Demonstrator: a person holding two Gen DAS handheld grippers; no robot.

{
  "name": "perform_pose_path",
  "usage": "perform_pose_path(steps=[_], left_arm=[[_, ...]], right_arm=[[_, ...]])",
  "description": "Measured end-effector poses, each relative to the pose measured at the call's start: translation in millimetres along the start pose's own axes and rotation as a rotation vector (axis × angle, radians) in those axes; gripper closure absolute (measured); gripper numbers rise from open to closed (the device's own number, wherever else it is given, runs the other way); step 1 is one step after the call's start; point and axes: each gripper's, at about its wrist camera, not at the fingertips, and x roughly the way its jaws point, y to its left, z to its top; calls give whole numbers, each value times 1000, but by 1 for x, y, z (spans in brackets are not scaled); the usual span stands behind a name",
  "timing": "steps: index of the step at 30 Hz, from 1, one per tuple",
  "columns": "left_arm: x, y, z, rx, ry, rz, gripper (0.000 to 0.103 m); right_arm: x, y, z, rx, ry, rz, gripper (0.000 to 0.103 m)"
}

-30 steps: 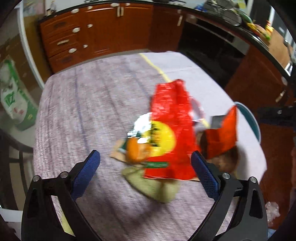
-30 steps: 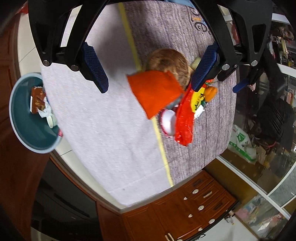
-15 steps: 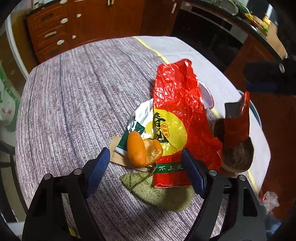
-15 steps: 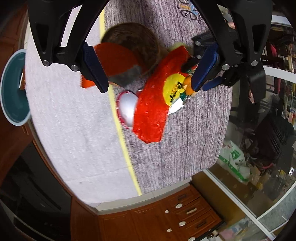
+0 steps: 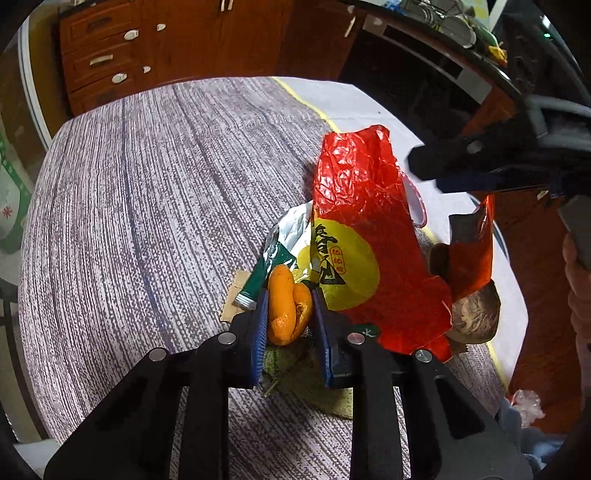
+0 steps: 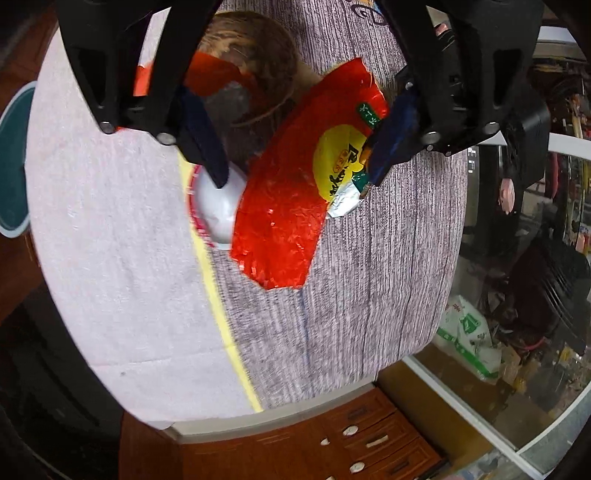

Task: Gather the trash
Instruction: 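Grasp the orange peel with the left tool while the right tool grasps the red snack bag, then carry the orange peel and red bag over the teal bin and release both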

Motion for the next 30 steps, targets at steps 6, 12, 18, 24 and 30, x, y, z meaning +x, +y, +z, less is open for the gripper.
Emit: perform_pose_path(steps=[6,12,18,24,30], left_arm=[[-2,3,-4,4,0,-13,79],[2,6,-1,-1,3,-26,79],[4,0,0,12,1,-8,79],[-3,-5,2,2,-12,22,79],[-24,-8,3,-14,-48,41,79]], right_arm=[[23,-5,8,14,40,-52,43],[45,-8,11,23,61,-72,43],[48,0,12,-8,2,-54,89],[9,4,15,-23,-85,-25,97],[-36,-1,8,-28,-148,3,97]])
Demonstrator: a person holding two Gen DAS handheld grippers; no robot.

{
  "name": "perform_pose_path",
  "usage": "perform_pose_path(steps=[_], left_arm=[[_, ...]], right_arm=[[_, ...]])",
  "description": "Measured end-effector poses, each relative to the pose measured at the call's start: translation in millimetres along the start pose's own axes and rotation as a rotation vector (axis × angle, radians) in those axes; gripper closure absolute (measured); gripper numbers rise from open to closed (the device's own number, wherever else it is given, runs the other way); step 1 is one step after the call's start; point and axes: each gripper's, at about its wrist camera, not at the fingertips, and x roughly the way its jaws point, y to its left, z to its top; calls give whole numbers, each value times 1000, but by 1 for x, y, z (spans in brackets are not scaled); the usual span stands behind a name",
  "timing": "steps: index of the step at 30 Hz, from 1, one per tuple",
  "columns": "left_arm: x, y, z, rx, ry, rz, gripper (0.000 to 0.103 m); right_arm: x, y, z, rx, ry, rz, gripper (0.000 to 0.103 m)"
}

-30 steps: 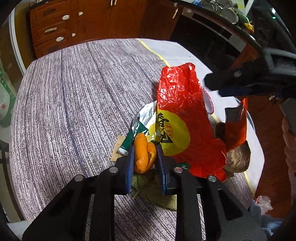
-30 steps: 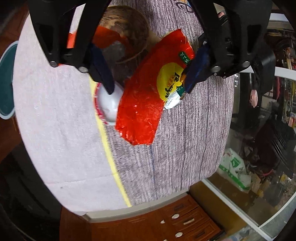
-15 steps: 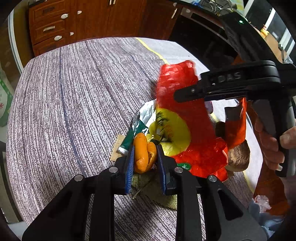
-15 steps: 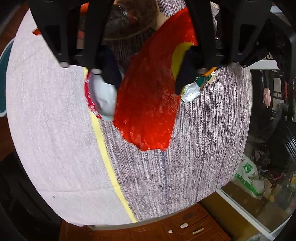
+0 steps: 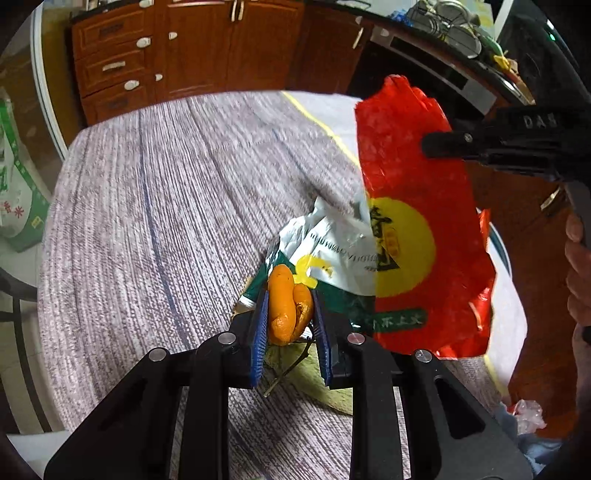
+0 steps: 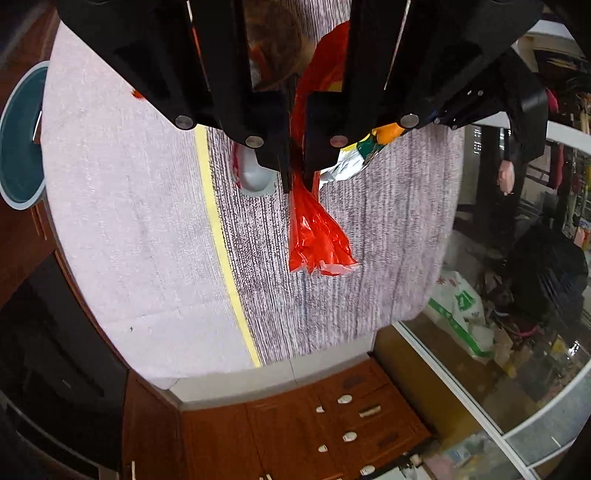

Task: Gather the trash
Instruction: 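Carry the orange peel and red bag over the teal bin and release both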

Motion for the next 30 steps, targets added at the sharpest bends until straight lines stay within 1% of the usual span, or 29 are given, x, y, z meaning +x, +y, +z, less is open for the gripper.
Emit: perform_pose_path(steps=[3,6,7,12,16,20,27,30], left_arm=[[-16,-7,2,7,-31,10,79],[-32,-15,3,20,-51,13,79],[-36,-21,4,31,-57,14,79],[-48,-60,14,86,-80,9,79],[-51,-94,21,143,-94,-11,79],[-49,-139,28,214,-93,-41,79],[-31,-221,38,328,-64,-108,79],[-17,-258,42,383,-39,-138,79]], right_arm=[[-16,-2,-4,-4,-23,12,97],[-38,-8,-7,2,-66,16,97],[-41,-8,-7,5,-74,17,97],[-79,-38,-16,49,-139,17,97],[-109,-70,-27,96,-190,1,97],[-138,-111,-42,156,-240,-19,97],[-183,-198,-76,292,-313,-69,97],[-197,-238,-93,346,-328,-97,97]])
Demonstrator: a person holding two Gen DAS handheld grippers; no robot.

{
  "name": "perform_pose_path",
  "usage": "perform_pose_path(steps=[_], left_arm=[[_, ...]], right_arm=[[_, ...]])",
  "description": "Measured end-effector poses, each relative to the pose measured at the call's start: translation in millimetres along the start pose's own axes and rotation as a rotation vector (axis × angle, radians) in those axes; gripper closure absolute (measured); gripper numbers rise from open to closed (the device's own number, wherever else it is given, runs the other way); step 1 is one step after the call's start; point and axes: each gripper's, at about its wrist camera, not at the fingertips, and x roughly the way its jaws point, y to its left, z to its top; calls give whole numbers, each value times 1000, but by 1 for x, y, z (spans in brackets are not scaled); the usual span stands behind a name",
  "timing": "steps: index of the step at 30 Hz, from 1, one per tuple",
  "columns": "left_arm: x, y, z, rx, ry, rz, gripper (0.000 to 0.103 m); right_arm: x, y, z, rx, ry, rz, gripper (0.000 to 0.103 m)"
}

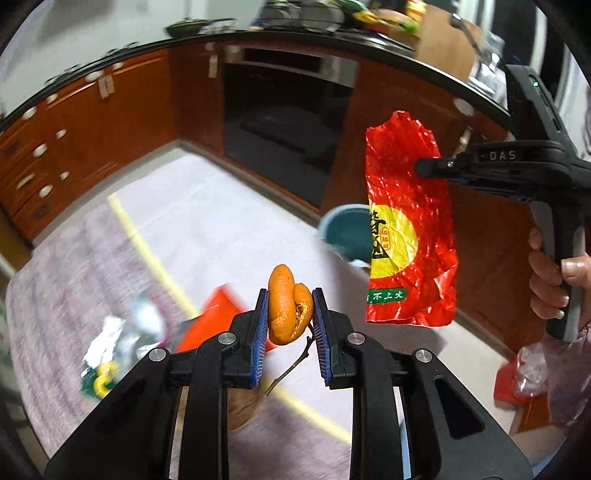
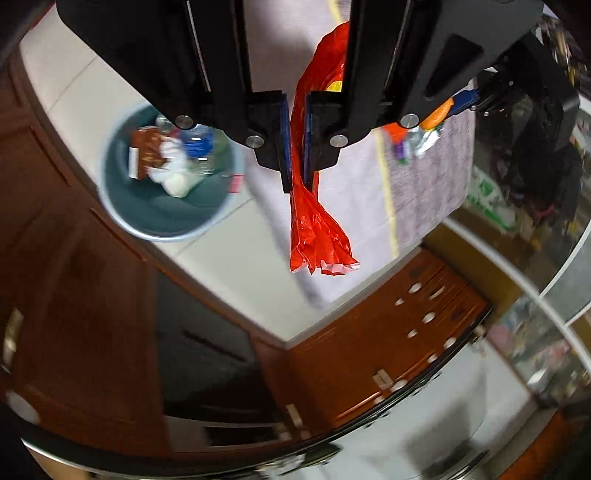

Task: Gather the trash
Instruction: 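Carry the orange peel and red bag over the teal bin and release both, then move both open tools back over the remaining trash on the table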

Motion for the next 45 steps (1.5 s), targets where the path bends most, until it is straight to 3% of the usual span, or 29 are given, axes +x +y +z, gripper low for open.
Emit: perform_pose_path(steps=[11,24,25,28,36,37,40,45], left_arm=[[85,-80,40,112,112,-96,79],[177,-112,59,151,237,-122,79],[182,-113,60,152,244,-121,79],[194,-115,63,151,258,-122,79],[211,-119,59,152,287,-119,76],[212,-120,61,150,291,-116,73],[212,-122,65,145,269,-82,39],[200,-121,70,141,228,-61,34]], right_arm=[[9,-124,3,135,9,-139,97],[73,-177,5,177,117,-163,93],[77,-179,4,179,125,-160,89],[84,-181,5,194,135,-144,48],[79,-180,5,185,127,-137,30],[77,-179,4,186,125,-136,29],[72,-175,5,177,123,-141,28],[65,-169,6,163,118,-145,26]])
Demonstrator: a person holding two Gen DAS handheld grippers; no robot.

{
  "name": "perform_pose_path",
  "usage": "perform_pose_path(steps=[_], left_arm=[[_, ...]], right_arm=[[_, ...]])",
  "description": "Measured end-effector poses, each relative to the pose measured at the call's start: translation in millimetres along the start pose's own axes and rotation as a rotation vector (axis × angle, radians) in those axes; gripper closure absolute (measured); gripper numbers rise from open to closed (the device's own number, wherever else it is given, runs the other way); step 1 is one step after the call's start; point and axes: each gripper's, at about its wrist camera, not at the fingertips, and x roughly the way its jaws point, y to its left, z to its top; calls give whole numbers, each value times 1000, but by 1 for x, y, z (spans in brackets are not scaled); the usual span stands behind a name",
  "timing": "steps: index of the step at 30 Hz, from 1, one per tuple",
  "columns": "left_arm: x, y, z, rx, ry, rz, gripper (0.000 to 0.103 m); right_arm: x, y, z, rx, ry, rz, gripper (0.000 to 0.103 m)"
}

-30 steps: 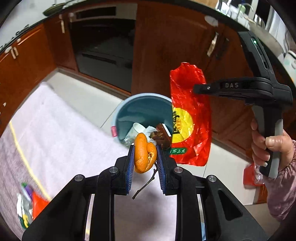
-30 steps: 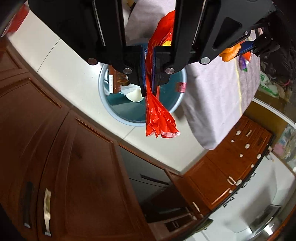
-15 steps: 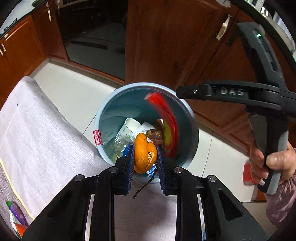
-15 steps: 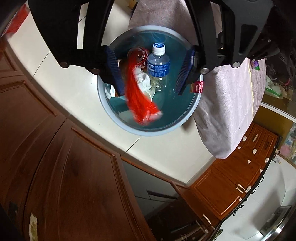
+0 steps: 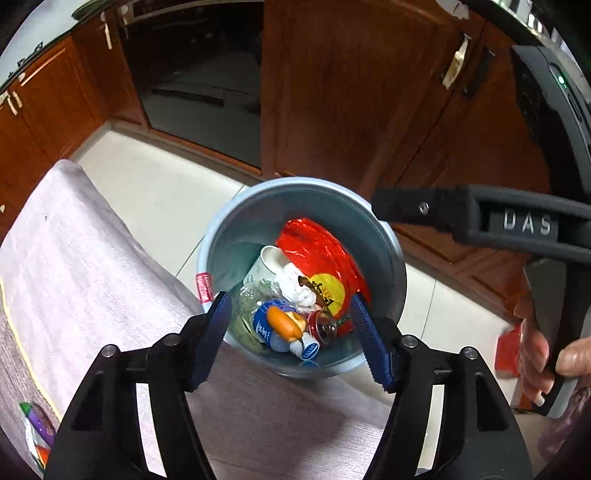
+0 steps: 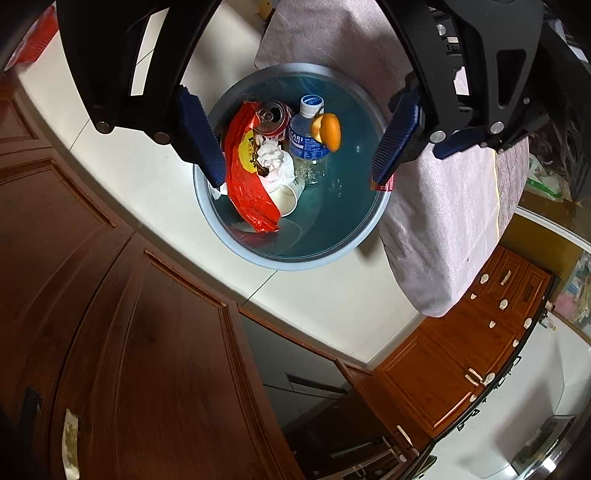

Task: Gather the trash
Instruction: 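Move both open tools back over the remaining trash on the table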

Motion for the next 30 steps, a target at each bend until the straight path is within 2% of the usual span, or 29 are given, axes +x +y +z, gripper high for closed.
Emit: perform_pose_path(steps=[3,5,8,19,25,30], left_arm=[[-8,3,-3,-12,-10,2,27],[-16,4,-6,-14,-23,5,19],[-29,6,-11,-20,-48,6,11],[-88,18,-48,-53,-120,15,9],[-123,45,-84,-92,-155,55,6],[-145,83,-122,-171,-167,95,6]], right_arm=[[-2,4,-3,-1,6,-2,26],[-3,7,-4,-1,15,-5,21],[-7,14,-6,-10,8,-13,19],[-32,56,-28,-71,3,-5,19],[-37,97,-46,-129,14,16,16],[-30,142,-66,-204,50,40,16]])
